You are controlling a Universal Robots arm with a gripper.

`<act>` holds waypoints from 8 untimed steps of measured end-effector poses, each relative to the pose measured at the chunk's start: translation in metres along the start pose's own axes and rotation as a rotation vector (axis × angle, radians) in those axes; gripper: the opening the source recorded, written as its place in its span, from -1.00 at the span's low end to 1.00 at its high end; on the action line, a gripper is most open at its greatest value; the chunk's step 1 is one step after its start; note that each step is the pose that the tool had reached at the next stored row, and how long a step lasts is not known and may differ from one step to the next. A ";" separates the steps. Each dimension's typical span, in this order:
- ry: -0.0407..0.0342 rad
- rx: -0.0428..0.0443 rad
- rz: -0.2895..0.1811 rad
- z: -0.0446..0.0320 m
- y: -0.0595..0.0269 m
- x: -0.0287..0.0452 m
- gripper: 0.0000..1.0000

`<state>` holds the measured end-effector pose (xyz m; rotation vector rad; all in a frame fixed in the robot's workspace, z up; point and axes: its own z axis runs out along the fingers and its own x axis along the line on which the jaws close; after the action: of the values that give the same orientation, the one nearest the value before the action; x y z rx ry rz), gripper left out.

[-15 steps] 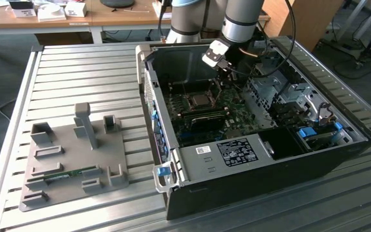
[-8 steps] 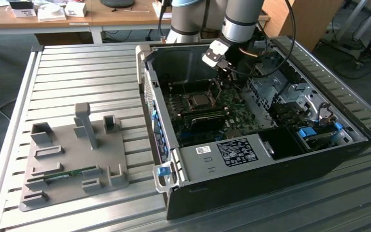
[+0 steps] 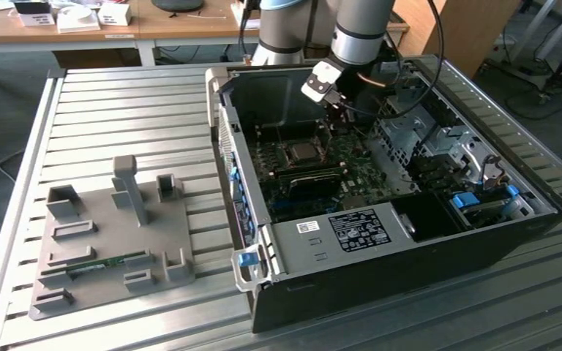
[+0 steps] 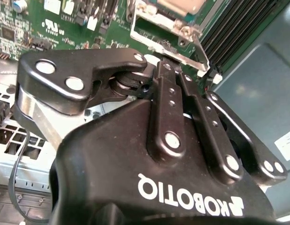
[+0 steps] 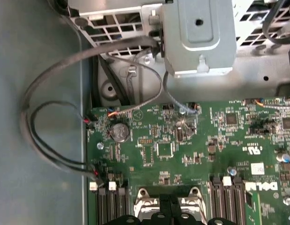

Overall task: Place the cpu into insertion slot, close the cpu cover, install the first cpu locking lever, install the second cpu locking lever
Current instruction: 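Close the cpu cover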

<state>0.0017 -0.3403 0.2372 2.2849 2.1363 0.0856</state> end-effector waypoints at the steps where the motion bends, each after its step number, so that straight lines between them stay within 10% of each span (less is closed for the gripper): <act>1: -0.0001 0.0000 0.000 -0.0001 -0.0016 -0.0001 -0.79; 8: 0.0000 -0.0001 0.000 -0.0002 -0.0051 -0.0003 -0.79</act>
<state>-0.0035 -0.3403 0.2371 2.2847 2.1363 0.0856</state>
